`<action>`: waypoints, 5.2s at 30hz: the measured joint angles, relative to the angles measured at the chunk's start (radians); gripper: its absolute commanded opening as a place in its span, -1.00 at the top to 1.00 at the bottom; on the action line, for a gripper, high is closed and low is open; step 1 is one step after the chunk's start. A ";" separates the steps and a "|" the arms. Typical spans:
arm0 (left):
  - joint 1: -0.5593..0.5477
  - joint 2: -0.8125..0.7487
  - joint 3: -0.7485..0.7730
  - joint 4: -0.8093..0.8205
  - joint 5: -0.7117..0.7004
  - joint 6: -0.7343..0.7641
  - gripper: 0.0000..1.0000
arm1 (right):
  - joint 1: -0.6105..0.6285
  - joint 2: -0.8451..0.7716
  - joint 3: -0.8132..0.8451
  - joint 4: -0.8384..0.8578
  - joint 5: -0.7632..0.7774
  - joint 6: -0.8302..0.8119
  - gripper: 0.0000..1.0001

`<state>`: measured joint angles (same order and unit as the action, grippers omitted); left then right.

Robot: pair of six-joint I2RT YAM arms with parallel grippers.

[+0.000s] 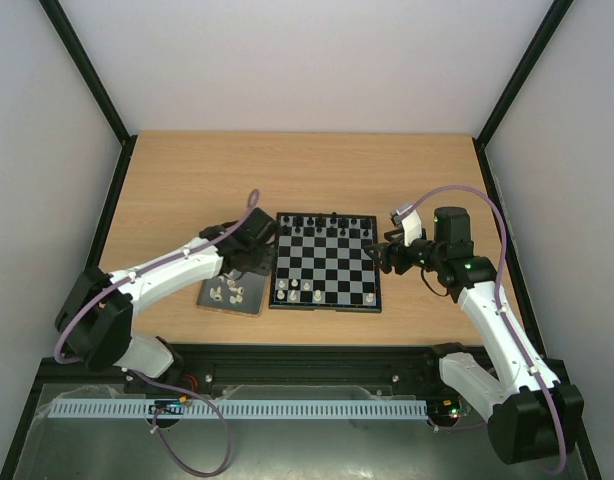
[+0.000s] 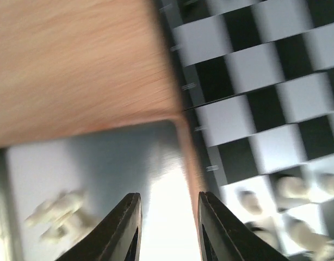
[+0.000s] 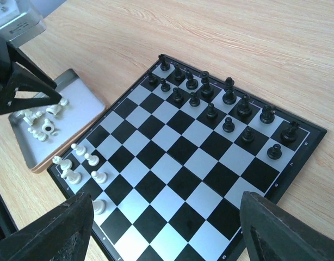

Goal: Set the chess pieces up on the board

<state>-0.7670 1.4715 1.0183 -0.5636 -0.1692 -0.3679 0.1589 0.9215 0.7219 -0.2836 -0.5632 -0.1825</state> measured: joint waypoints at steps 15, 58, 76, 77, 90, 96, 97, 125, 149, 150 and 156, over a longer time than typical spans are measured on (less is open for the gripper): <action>0.344 -0.047 -0.167 -0.026 -0.004 -0.111 0.81 | 0.000 0.000 -0.003 0.000 -0.007 -0.014 -0.50; 0.393 0.058 -0.166 -0.004 0.032 -0.083 0.92 | 0.000 0.000 -0.003 -0.002 -0.021 -0.031 -0.50; 0.068 0.061 0.127 -0.035 0.103 -0.040 0.90 | 0.000 0.000 -0.003 -0.002 -0.021 -0.031 -0.50; 0.039 0.090 0.154 -0.031 0.106 -0.037 0.90 | 0.000 0.000 -0.003 -0.002 -0.020 -0.031 -0.50; -0.089 0.374 0.260 -0.024 0.129 -0.011 0.85 | 0.000 -0.004 -0.003 -0.002 -0.019 -0.031 -0.50; -0.098 0.394 0.278 -0.020 0.143 -0.006 0.68 | 0.000 -0.005 -0.003 -0.002 -0.019 -0.035 -0.50; -0.098 0.397 0.281 -0.017 0.143 -0.005 0.66 | 0.000 -0.005 -0.003 -0.002 -0.019 -0.035 -0.50; 0.012 -0.302 -0.064 0.117 -0.122 0.089 -0.98 | 0.271 0.383 0.292 -0.171 0.122 -0.196 -0.34; 0.294 -0.353 -0.219 0.130 -0.134 -0.015 -0.88 | 0.571 0.936 0.594 -0.244 0.395 -0.176 0.10; 0.294 -0.359 -0.219 0.130 -0.130 -0.013 -0.83 | 0.577 0.945 0.600 -0.244 0.395 -0.176 0.15; 0.295 -0.381 -0.219 0.132 -0.100 0.005 -0.75 | 0.595 0.994 0.633 -0.252 0.397 -0.170 0.49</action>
<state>-0.4717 1.0901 0.7990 -0.4313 -0.2691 -0.3634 0.7536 1.9156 1.3552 -0.5358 -0.1661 -0.3527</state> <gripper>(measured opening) 0.875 0.318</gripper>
